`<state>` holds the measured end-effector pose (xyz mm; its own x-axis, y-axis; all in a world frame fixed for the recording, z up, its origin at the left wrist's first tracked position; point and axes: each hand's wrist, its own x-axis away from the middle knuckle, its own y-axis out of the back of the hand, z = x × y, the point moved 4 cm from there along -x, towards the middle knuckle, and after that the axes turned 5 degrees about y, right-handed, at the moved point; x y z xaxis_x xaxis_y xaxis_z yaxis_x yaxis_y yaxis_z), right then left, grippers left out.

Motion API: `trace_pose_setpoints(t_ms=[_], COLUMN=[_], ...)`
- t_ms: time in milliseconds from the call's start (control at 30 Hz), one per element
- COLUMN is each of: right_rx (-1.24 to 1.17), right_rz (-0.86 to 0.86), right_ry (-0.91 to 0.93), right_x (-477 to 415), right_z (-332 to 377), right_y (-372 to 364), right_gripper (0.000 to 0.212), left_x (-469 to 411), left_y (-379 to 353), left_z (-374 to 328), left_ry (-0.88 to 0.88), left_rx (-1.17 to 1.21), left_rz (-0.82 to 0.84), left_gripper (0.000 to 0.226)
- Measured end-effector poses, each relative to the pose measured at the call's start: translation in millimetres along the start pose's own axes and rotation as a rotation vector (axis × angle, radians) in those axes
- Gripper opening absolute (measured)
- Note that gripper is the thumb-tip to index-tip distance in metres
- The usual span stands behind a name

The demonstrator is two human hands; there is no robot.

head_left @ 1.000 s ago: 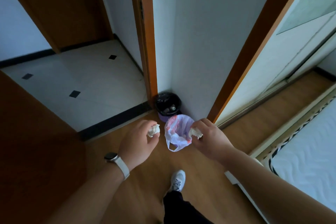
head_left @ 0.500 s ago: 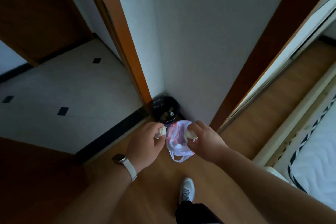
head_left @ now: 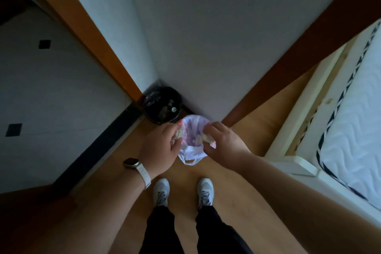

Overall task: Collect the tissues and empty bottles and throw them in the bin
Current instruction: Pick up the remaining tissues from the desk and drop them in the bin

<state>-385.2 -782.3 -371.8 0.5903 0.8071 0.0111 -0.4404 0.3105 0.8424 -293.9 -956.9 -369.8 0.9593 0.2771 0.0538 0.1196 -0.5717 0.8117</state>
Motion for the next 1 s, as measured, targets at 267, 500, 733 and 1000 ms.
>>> trace_pose_setpoints(t_ms=[267,500,733,1000], right_rx=[-0.042,-0.047,-0.038,-0.001], right_rz=[-0.061,-0.047,0.024,0.148], right_ry=[-0.147,-0.275,-0.322,-0.399], right_x=[-35.9,-45.6,-43.0,-32.3], right_z=[-83.9,-186.7,-270.1,-285.8], right_y=[-122.0,-266.7,-381.8,-397.3], right_gripper=[0.021,0.019,0.024,0.032], left_x=[-45.4,-73.8,-94.0,-93.4], left_y=[-135.1,-268.5,-383.7,-400.8], left_z=[114.5,205.0,271.4,280.7], left_ry=[0.081,0.034,-0.116,-0.161], left_rx=[0.046,0.012,-0.09,-0.212], left_rz=[0.146,0.195,0.218,0.275], left_gripper=[0.03,0.031,0.02,0.025])
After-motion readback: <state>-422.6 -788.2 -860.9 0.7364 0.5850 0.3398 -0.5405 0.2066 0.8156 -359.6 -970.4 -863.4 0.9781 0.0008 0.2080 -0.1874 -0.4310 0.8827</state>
